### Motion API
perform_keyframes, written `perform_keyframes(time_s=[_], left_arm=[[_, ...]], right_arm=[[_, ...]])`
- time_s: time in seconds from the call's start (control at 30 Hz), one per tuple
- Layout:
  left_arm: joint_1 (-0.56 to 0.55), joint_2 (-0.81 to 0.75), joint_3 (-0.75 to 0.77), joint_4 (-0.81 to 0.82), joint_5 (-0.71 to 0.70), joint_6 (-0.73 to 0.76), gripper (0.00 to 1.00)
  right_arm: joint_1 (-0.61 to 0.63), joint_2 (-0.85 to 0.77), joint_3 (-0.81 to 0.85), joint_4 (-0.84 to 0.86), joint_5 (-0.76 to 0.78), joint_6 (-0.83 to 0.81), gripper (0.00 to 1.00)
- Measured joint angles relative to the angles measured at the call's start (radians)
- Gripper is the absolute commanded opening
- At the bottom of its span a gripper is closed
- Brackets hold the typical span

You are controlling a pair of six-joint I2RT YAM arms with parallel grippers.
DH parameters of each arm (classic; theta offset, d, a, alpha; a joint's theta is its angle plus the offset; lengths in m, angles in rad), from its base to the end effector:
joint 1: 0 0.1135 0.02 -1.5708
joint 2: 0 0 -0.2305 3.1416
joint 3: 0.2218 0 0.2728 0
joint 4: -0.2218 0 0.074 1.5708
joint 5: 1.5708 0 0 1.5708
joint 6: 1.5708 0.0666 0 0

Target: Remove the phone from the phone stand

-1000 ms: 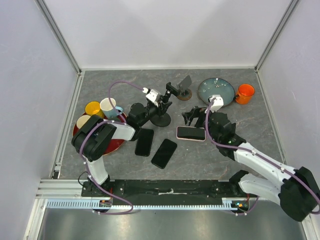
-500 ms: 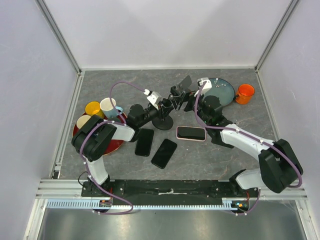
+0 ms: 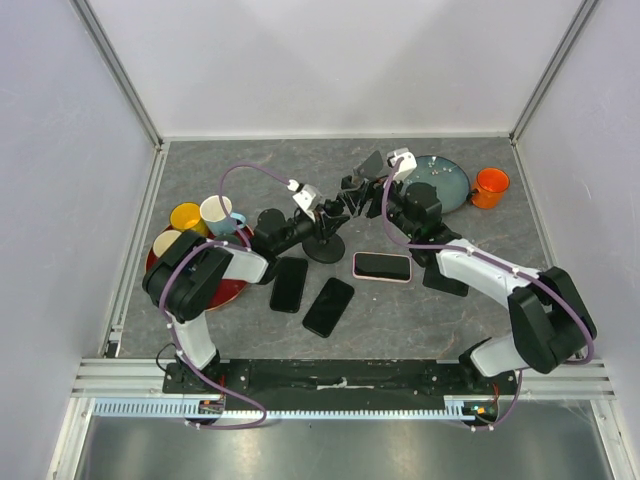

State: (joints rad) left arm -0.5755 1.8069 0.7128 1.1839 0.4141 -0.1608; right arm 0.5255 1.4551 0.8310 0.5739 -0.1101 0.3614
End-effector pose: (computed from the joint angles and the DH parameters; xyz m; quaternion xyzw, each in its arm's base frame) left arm 0.3074 -0.2314 0.1408 0.2844 0.6149 -0.3894 0.6241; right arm 0.3289 0.1992 0.2286 -0.0971 0.7180 0.3312 0.6044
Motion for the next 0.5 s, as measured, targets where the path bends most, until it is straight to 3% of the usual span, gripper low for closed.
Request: perform_keyframes(time_s=[0.5], left_arm=[[0.03,0.0,0.0,0.009,0.017,-0.009,0.02]], right_arm=[[-0.032,-0.043,0.015,-0.131,-0.112,-0.15,0.59]])
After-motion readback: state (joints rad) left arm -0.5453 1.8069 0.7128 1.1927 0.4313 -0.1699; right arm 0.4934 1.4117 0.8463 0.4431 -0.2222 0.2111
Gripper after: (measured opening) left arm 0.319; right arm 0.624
